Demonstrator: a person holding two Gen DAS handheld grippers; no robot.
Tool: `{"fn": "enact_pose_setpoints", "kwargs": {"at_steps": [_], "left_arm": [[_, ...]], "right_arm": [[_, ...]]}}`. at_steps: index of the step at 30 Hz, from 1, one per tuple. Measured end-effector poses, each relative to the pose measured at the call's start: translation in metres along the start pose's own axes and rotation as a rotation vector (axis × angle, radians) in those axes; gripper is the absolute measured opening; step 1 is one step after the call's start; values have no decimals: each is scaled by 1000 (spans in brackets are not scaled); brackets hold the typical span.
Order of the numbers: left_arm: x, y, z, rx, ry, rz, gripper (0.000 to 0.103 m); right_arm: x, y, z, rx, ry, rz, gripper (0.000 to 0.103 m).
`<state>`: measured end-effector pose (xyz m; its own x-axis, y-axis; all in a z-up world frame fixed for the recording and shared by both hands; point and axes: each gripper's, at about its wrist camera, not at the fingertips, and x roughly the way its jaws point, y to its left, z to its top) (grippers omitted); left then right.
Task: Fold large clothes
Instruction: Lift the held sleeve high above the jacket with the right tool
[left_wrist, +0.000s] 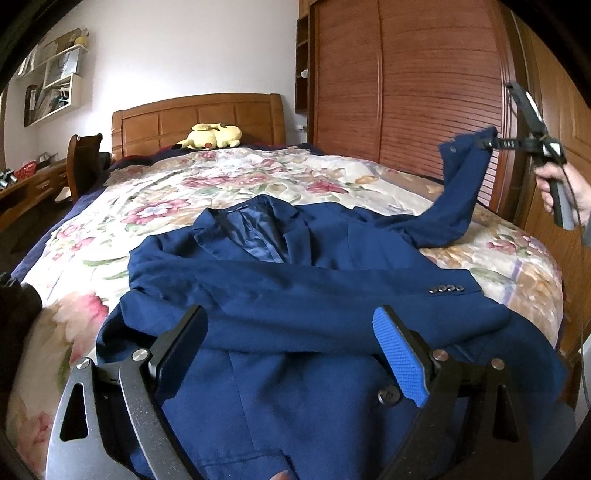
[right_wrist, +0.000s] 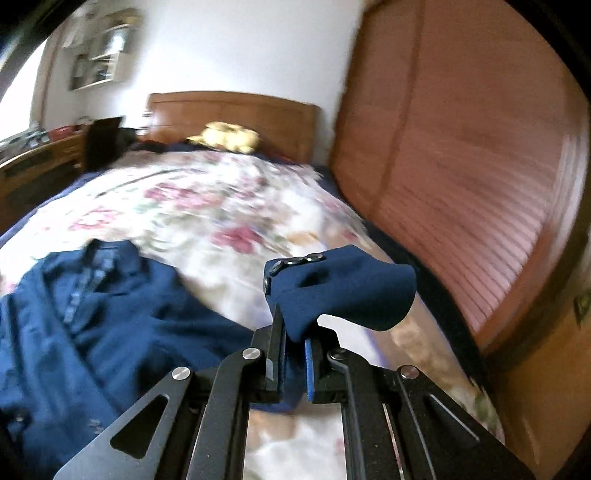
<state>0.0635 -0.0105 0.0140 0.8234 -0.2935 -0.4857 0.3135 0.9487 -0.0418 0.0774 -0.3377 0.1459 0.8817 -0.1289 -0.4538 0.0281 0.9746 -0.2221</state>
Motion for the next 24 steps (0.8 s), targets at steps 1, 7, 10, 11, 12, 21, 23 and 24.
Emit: {"fn": "enact_pose_setpoints", "kwargs": {"at_steps": [1,7,10,11,12,21,23,24], "left_arm": [[-2,0,0,-1,0,1,92],[-16,4,-5,10,-11,13,92],[-23,9,-6,11,-21,20,92],[-24,10,-7,9,-21,22,92],[-25,13,-7,5,-21,23,92],[-37,30,-7,-19,-37,32,92],[-40,32,-7,-23,-41,34,92],[-42,33,-7,-25,-43,35,92]], "right_arm": [[-8,12,4,-22,-11,12,7],[-38,61,16,-106,-45,73,7],[-48,75,20,-132,-55,93,7],[-51,79,22,-140,-59,97,7],[-51,80,24,-146,-63,102,7],[-70,108,39,-203,-102,169,7],[-76,117,42,-216,-115,191,7],[-79,119,43,-221,-122,202,7]]}}
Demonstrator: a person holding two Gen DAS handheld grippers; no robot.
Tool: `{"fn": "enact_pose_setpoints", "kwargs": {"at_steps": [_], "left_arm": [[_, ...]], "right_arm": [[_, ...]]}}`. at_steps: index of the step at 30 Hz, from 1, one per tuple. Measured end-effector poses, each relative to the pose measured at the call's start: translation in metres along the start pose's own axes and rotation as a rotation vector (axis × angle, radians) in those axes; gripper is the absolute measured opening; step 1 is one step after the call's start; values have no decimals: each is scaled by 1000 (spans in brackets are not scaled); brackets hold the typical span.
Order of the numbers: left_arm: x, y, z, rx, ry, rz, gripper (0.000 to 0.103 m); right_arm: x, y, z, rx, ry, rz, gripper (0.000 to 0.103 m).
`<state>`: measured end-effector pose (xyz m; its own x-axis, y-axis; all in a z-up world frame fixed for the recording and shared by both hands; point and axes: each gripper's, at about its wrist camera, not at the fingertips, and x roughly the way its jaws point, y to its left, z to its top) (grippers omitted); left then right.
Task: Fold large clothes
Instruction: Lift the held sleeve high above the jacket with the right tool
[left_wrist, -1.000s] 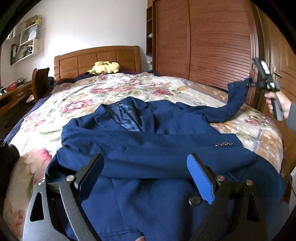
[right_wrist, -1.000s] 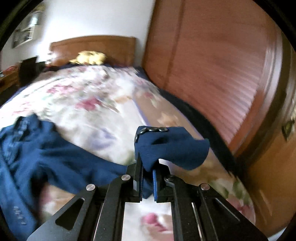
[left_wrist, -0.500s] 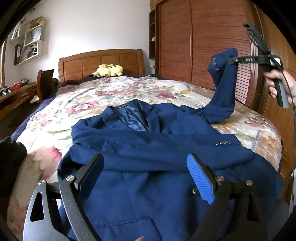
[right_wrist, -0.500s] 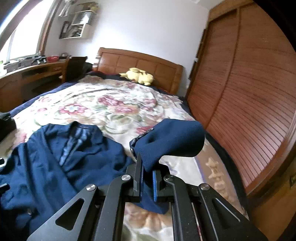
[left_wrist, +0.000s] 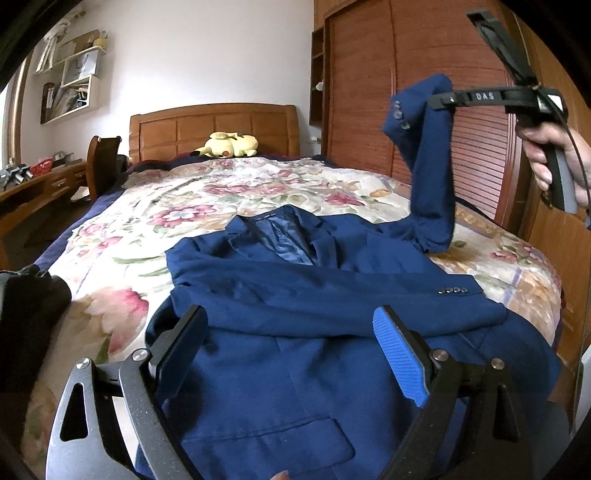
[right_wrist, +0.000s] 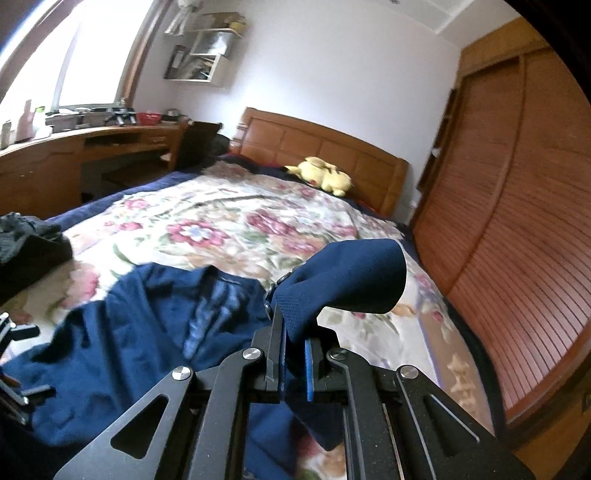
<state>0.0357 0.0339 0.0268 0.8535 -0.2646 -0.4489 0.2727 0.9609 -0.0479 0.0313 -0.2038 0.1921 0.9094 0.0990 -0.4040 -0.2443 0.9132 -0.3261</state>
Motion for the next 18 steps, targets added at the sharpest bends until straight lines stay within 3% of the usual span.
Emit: {"fn": "enact_pose_setpoints", "kwargs": {"at_steps": [9,18], "left_arm": [[-19,15,-3,-18,-24,20,92],[-30,35,-6,-49,-35,49,92]], "right_arm": [[-20,41,13,-62,-53,111,7],[-30,56,25,-75,-87,200,7]]}}
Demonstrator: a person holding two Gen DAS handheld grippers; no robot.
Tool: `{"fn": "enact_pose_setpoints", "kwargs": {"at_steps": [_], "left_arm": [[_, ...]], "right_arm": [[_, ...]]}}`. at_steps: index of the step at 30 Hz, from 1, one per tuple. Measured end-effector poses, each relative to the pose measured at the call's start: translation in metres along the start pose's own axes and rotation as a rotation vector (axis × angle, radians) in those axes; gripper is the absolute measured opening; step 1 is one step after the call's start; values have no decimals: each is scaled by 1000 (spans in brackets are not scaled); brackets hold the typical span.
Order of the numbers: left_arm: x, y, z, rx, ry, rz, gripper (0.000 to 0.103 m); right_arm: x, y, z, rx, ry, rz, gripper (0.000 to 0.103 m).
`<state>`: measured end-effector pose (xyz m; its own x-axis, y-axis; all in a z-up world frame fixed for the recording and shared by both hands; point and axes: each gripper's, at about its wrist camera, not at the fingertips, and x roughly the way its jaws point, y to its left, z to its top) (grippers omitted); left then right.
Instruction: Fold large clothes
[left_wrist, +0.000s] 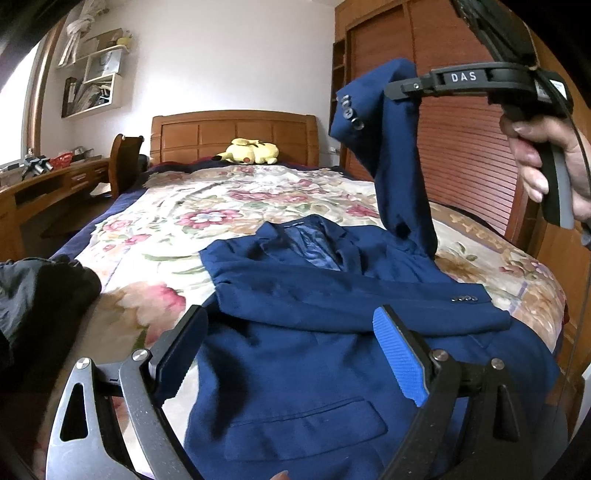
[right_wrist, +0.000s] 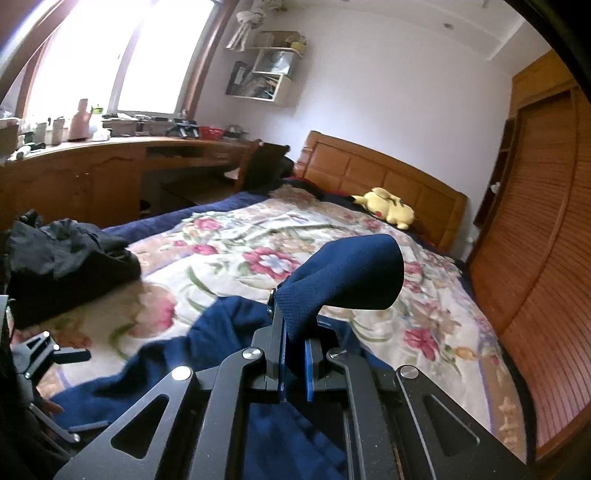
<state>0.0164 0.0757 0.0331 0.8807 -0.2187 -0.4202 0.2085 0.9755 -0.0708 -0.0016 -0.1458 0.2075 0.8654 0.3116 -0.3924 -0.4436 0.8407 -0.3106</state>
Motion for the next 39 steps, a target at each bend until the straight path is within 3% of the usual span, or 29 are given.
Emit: {"fn": "enact_pose_setpoints", "kwargs": {"at_steps": [18,28,31,33,35,39], "left_arm": [[-6,21,-5,-20,-5,36,92],[-5,23,-6,-19,-4,49,92],[-3,25,-6,-19,0,53,92],[-3,26,-7,-20,1,56,92],[-2,26,-8,-23,2,59,92],[1,24,-9,-18,10,59,92]], "right_arm": [[76,16,-71,-2,233,139,7],[74,31,-83,-8,295,226,8],[70,33,-88,-10,314,230,19],[68,31,-88,-2,321,232,42],[64,30,-91,-7,316,229,53],[57,25,-98,-14,309,216,54]]}}
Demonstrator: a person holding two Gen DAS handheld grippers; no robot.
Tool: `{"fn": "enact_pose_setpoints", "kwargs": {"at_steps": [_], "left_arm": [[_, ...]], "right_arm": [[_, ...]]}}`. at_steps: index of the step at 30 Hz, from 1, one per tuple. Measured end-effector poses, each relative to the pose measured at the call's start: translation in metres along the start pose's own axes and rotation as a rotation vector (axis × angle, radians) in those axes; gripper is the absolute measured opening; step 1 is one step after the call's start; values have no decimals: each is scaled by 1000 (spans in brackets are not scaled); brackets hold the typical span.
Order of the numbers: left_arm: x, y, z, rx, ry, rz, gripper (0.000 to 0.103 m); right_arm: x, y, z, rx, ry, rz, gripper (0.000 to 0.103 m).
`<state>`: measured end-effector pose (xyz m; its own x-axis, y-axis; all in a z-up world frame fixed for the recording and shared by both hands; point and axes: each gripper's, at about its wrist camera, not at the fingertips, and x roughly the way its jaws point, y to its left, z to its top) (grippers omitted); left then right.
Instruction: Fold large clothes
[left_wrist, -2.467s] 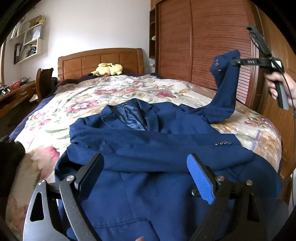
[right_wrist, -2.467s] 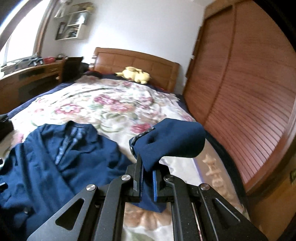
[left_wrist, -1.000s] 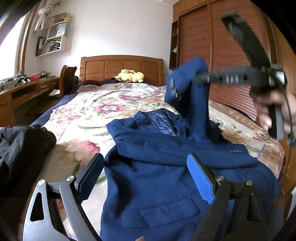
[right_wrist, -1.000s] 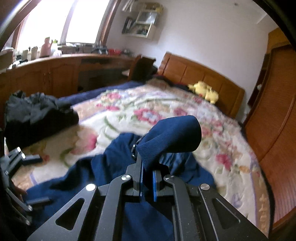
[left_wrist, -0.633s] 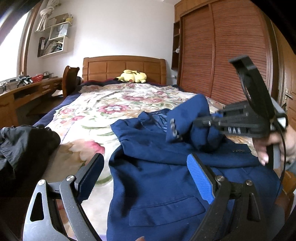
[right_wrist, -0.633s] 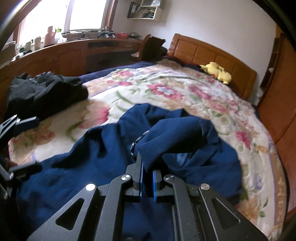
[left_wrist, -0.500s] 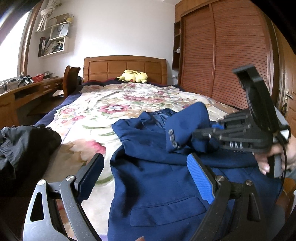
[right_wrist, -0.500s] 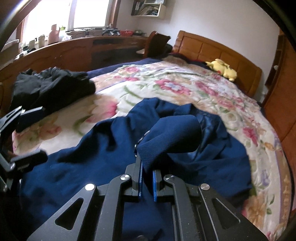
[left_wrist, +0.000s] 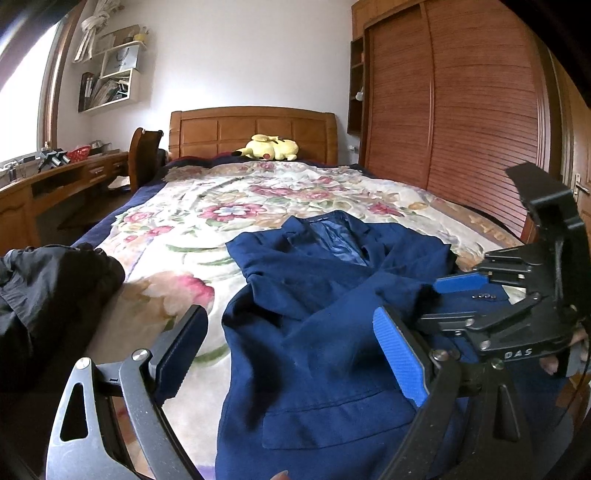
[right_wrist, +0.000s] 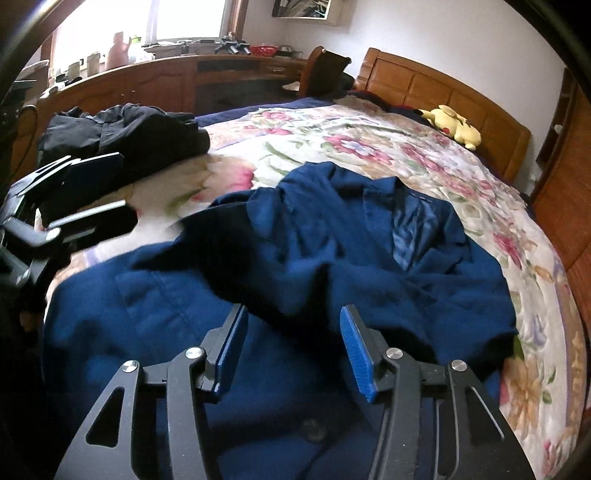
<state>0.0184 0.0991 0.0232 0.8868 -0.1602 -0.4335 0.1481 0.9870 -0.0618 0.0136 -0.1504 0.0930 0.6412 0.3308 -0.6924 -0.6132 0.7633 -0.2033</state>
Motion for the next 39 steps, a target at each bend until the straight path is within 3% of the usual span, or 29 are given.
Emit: {"fn": "enact_pose_setpoints", "kwargs": {"at_steps": [6,18,26,36,39], "left_arm": [[2,-5,-1,13,7,-8,92],[26,-28,-14,57,107,-40,92],[39,-42,-22,79,165,-48,92],[45,-42,-17,104,203,-60,92],[47,-38,-9,113,212,-48,84]], "right_arm": [[-8,-23,-25,94,-4,-42,54],[7,-85,-85,266,60,-258,54],[22,-105,-104,353,76,-248,54],[36,-106,-116,360,50,-238,54],[34,-112,-120,386,35,-213,54]]}}
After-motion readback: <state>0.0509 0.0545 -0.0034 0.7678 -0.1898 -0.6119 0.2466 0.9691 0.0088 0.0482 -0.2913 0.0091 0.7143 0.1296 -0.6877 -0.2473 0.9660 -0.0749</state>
